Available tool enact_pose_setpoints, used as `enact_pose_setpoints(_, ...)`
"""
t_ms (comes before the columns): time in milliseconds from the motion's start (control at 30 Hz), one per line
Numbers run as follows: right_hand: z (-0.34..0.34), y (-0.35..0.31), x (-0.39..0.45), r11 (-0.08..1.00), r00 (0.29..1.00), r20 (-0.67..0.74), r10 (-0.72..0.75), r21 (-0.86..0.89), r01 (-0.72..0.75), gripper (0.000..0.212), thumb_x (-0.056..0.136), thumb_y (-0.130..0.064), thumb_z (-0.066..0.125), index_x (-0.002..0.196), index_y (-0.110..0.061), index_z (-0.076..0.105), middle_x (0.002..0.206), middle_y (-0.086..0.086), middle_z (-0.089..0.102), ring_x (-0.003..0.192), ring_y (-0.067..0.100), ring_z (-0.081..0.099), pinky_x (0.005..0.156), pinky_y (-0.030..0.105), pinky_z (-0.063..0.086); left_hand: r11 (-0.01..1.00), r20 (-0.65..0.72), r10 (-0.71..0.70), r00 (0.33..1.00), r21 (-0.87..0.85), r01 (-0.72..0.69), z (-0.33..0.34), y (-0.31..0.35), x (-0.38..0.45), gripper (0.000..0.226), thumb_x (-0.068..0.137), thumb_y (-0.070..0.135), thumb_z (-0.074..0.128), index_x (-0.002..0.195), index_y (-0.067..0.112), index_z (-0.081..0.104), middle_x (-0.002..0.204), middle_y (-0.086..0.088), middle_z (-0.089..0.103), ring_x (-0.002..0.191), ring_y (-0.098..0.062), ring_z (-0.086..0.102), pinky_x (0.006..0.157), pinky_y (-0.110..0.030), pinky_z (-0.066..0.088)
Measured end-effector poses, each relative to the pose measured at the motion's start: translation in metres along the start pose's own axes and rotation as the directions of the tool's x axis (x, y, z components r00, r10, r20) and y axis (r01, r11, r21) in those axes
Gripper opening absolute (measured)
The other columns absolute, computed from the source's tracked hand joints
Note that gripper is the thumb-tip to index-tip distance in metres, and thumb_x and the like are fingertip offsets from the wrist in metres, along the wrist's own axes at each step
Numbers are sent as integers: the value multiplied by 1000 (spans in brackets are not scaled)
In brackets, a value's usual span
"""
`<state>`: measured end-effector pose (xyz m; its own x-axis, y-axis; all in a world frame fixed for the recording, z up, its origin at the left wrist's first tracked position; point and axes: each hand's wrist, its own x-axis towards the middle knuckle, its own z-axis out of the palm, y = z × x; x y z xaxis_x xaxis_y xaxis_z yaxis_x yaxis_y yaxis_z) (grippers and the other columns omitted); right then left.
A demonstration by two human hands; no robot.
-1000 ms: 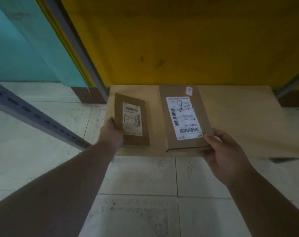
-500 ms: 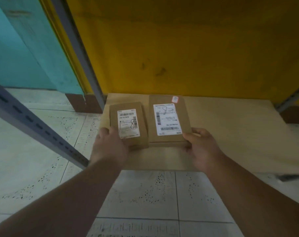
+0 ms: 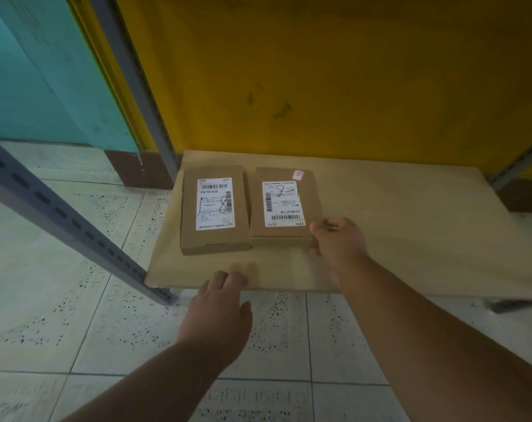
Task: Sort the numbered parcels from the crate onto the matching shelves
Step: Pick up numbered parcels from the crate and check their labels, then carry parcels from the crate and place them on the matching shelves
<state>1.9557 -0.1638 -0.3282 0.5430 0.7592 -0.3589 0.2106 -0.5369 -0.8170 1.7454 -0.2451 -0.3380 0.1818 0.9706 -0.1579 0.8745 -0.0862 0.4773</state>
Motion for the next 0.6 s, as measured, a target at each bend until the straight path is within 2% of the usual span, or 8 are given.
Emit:
enact_pose_setpoints(67, -6, 5, 3, 999, 1000, -13, -17, -28, 17, 24, 90, -25, 71, 112, -17, 65, 90, -5, 67, 82, 22, 70, 82, 43, 60, 1000, -18, 5, 1000, -28, -6, 0, 3, 6, 36, 94, 32, 54, 129, 27, 48, 122, 8, 51, 114, -14, 50, 102, -35, 45)
enact_pose_setpoints(133, -10, 9, 3, 977, 998, -23, -58, -205, 52, 28, 93, -27, 64, 117, -13, 66, 102, 2, 70, 92, 26, 67, 80, 32, 51, 999, -20, 8, 1000, -41, -9, 0, 5, 12, 36, 93, 31, 55, 128, 26, 48, 120, 7, 52, 112, -16, 51, 99, -37, 47)
enact_pose_setpoints(200, -11, 7, -1, 932, 996, 1, -92, -353, 87, 29, 98, -28, 56, 120, -11, 66, 111, 8, 70, 96, 28, 63, 76, 26, 40, 999, -8, 4, 1000, -40, -5, 0, 8, 13, 36, 93, 32, 54, 127, 27, 48, 118, 7, 53, 110, -16, 52, 97, -38, 48)
enact_pose_setpoints(267, -11, 0, -9, 874, 992, 29, -126, -470, 125, 28, 100, -30, 52, 116, -10, 64, 114, 10, 69, 104, 30, 62, 75, 27, 37, 999, 11, -10, 1000, -37, 10, 0, 11, 9, 36, 93, 32, 55, 128, 27, 48, 118, 8, 54, 110, -15, 52, 98, -36, 47)
enact_pose_setpoints(367, -12, -9, -35, 760, 974, 99, -203, -611, 221, 26, 100, -32, 52, 111, -10, 61, 110, 10, 68, 103, 30, 62, 73, 29, 37, 996, 42, -71, 997, -49, 73, -11, 17, -8, 37, 94, 31, 56, 130, 28, 48, 120, 10, 55, 112, -13, 52, 100, -34, 47)
enact_pose_setpoints(467, -22, -19, -87, 735, 936, 186, -299, -581, 351, 31, 96, -28, 57, 122, -11, 62, 115, 10, 67, 109, 29, 61, 83, 32, 45, 988, 80, -140, 987, -52, 145, -36, 24, -43, 37, 94, 31, 56, 130, 29, 49, 123, 9, 55, 115, -13, 52, 101, -36, 47)
enact_pose_setpoints(533, -32, -37, -133, 748, 917, 241, -319, -529, 400, 41, 97, -29, 57, 135, -14, 58, 128, 7, 64, 120, 25, 58, 95, 30, 44, 981, 92, -179, 980, -64, 185, -60, 26, -74, 38, 94, 30, 56, 131, 28, 49, 125, 7, 55, 115, -14, 52, 101, -37, 48)
enact_pose_setpoints(600, -40, -61, -180, 737, 890, 312, -332, -503, 451, 46, 98, -31, 57, 140, -15, 53, 135, 5, 60, 125, 21, 55, 101, 29, 42, 973, 85, -212, 974, -76, 218, -87, 26, -112, 38, 93, 28, 57, 130, 26, 52, 123, 3, 57, 113, -17, 54, 98, -38, 49)
